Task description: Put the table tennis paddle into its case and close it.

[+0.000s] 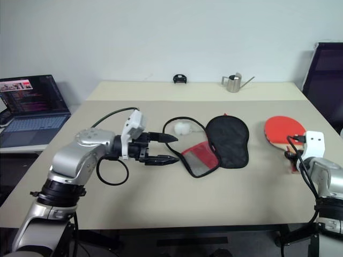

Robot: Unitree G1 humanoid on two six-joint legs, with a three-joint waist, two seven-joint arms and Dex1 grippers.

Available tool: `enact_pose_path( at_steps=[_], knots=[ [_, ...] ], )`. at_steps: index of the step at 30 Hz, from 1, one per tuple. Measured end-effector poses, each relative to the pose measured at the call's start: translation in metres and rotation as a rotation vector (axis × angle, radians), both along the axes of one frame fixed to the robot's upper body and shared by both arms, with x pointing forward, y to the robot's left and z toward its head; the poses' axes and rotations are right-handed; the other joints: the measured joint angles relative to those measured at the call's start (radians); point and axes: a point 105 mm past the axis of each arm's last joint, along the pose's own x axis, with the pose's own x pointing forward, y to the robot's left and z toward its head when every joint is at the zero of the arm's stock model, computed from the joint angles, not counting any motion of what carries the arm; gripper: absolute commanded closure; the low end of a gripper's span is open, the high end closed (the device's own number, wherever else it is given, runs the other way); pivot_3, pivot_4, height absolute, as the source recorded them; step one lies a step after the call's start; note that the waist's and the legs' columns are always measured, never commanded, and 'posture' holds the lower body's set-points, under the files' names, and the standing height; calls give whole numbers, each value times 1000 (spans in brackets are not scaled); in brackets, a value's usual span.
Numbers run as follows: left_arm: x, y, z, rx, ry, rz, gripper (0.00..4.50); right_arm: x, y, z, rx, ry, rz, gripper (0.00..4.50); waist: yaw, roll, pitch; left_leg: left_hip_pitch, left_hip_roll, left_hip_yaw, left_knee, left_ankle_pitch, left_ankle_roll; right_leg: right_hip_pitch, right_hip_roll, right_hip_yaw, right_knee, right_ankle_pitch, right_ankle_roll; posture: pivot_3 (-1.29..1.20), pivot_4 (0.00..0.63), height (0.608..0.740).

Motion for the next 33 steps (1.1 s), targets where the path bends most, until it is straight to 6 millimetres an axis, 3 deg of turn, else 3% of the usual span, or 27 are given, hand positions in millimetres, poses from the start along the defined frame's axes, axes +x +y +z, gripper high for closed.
enact_pose_path(
  at_steps=[3,8,14,19,23,26,33],
  knots=[
    [1,2,-2,-2,3,16,501,4,12,17,4,-43,32,3349,2,0,0,-1,0,0,0,0,0,0,0,0,0,0,0,0,150,740],
    [3,12,-2,-9,-1,68,501,8,42,28,39,-74,88,3351,1,0,1,-1,0,0,0,0,0,-1,0,0,0,0,0,0,150,740],
    [2,17,-4,-9,4,87,501,16,80,30,81,-77,141,3353,3,0,1,-2,0,-1,0,0,0,-2,0,0,0,0,0,0,150,740],
    [-1,14,-2,-11,-13,82,501,26,137,20,164,-58,227,3356,0,0,1,-15,0,0,1,1,-1,-17,0,0,4,0,0,0,150,740],
    [-1,15,-4,-12,-9,91,501,31,161,15,182,-39,265,3356,1,1,1,-17,0,0,1,1,-1,-18,-1,0,1,0,0,0,150,740],
    [0,16,-3,-15,-13,101,501,35,169,16,182,-42,282,3356,4,1,1,-17,0,0,1,0,-1,-18,-1,0,1,0,0,0,150,740],
    [-1,16,-5,-16,-12,110,501,39,167,1,158,2,263,3356,1,1,1,-17,0,0,0,0,-1,-18,0,0,2,0,0,0,150,740]
  ],
)
